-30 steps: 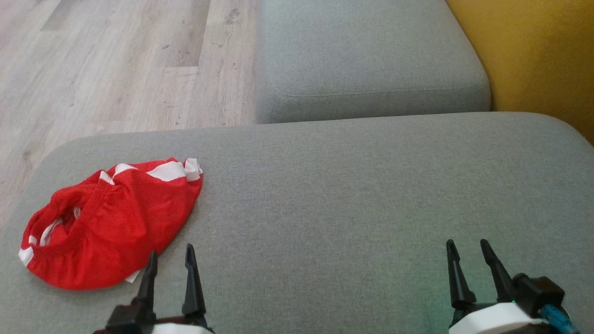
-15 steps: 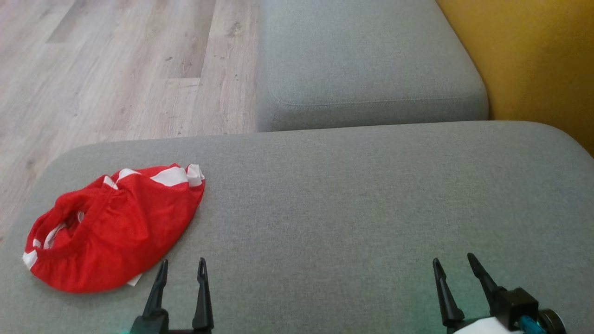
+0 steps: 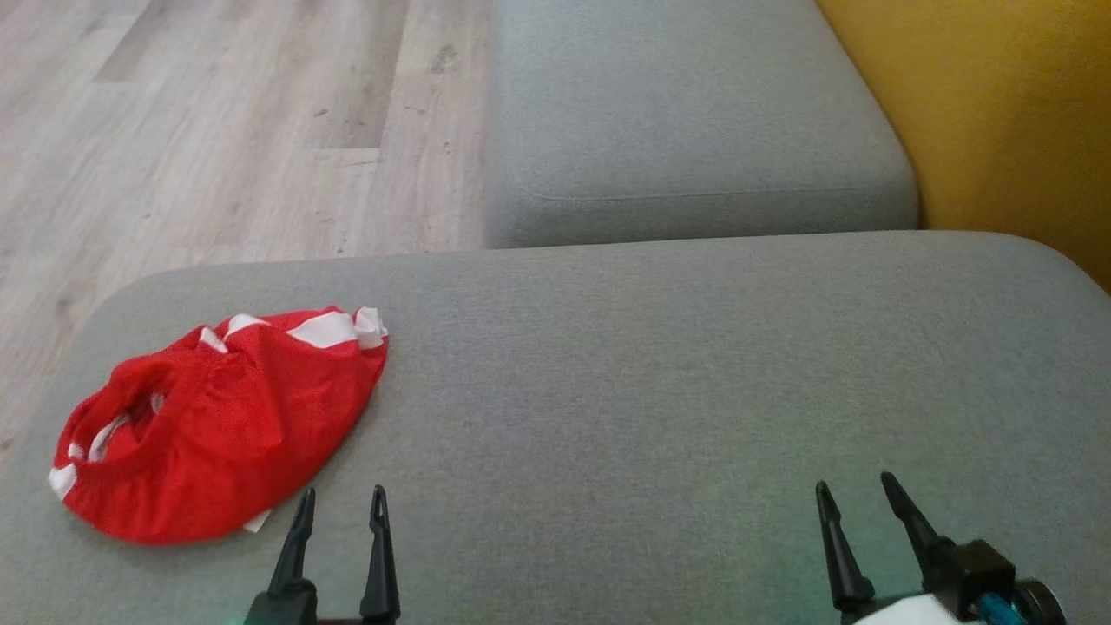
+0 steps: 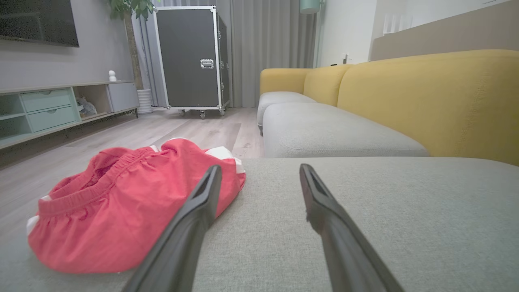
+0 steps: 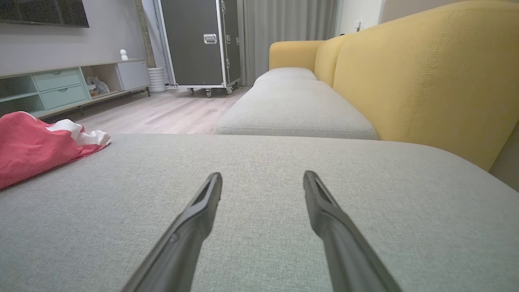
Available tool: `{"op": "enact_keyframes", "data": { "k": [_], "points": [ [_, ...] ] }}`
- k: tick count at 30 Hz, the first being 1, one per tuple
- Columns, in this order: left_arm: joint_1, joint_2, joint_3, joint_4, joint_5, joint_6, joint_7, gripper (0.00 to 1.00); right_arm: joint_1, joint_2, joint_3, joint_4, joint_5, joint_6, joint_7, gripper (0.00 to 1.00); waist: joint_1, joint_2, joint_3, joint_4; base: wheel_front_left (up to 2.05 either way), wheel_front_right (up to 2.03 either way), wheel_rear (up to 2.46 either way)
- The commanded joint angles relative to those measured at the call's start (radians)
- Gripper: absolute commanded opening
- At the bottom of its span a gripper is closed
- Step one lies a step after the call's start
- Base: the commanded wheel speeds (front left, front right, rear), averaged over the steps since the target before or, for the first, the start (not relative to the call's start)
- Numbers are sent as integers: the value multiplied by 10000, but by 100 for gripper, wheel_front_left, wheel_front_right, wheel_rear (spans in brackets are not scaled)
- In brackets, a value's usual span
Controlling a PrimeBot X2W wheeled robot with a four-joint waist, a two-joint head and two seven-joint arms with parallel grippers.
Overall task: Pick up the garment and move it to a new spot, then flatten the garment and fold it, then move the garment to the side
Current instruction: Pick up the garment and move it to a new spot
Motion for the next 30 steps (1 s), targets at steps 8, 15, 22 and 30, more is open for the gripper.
{"op": "enact_keyframes", "data": {
  "k": [8, 15, 22, 30],
  "points": [
    [-584, 20, 376, -304, 360, -23, -124, 100, -174, -112, 179, -487, 228, -7, -137, 100, 0, 0, 241, 1109, 0, 0, 0],
    [-633, 79, 752, -606, 642, -30, -124, 100, -479, -112, 392, -656, 346, -7, -137, 100, 0, 0, 550, 2424, 0, 0, 0],
    [-620, 96, 1009, -630, 770, -16, -124, 100, -528, -112, 427, -654, 344, -7, -138, 100, 0, 0, 550, 3412, 0, 0, 0],
    [-635, 78, 1169, -915, 861, 201, -124, 100, -758, -112, 437, -636, 138, -7, -138, 100, 0, 0, 873, 3860, 0, 0, 0]
  ]
}}
